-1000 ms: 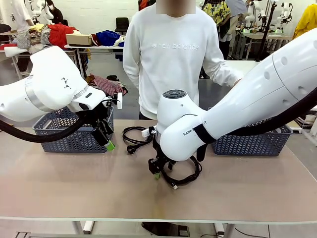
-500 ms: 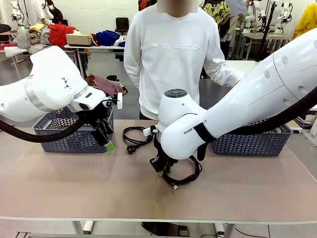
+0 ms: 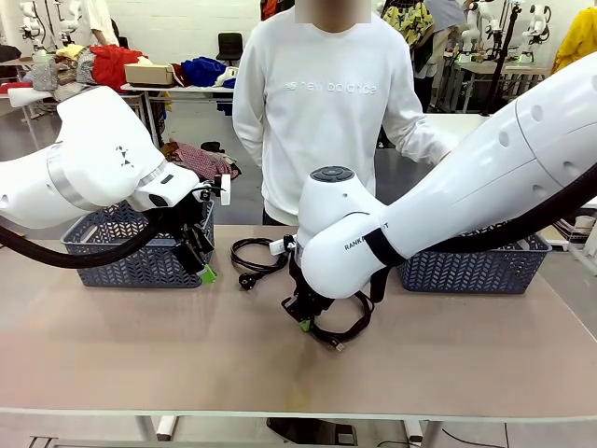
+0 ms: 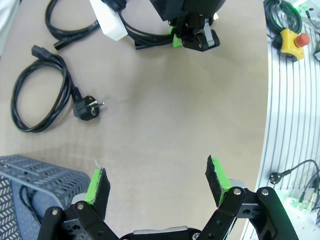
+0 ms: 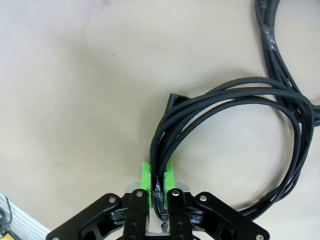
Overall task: Organize the cables according to human instructions.
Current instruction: Pick up a bundle of cables and place it in the basket indicated by the human.
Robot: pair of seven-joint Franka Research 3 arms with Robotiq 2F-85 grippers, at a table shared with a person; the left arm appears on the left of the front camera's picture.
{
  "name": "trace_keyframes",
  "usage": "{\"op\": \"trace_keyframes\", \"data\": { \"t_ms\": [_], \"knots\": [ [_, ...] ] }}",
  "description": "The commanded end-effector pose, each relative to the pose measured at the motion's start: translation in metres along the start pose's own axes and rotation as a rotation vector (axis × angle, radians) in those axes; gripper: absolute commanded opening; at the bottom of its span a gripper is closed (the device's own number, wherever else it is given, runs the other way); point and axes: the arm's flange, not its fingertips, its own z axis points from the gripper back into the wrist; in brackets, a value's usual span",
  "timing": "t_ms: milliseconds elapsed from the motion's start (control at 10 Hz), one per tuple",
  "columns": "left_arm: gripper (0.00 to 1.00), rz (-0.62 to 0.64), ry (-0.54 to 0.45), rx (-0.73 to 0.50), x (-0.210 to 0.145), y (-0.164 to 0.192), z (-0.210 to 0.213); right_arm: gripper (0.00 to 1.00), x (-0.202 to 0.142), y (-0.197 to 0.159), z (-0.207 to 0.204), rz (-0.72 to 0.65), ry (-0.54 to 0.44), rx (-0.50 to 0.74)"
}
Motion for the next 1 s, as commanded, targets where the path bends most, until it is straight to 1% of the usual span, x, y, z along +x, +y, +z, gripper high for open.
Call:
{"op": "trace_keyframes", "data": {
  "t_ms": [0,100,300,400,600,700,900],
  "knots": [
    [1.00,0.012,-0.011,0.007,-0.001,-0.001,0.001,0.00,-0.012,0.005,0.010,-0.015,0.010,0.013],
    [1.00,0.012,-0.011,0.007,-0.001,-0.001,0.001,0.00,-0.017,0.005,0.018,-0.021,-0.016,-0.016],
    [1.00,0.012,-0.011,0.007,-0.001,-0.001,0.001,0.00,-0.026,0.004,0.039,0.026,-0.045,-0.099],
    [1.00,0.012,-0.011,0.007,-0.001,-0.001,0.001,0.00,-0.029,0.002,0.051,0.061,-0.048,-0.107],
    [1.00,0.012,-0.011,0.007,-0.001,-0.001,0.001,0.00,-0.036,-0.004,0.079,0.199,-0.038,-0.127],
    [1.00,0.012,-0.011,0.007,-0.001,-0.001,0.001,0.00,-0.037,-0.011,0.097,0.320,-0.047,-0.126],
    [1.00,0.012,-0.011,0.007,-0.001,-0.001,0.001,0.00,-0.041,-0.030,0.127,0.468,-0.036,-0.136]
  ]
}}
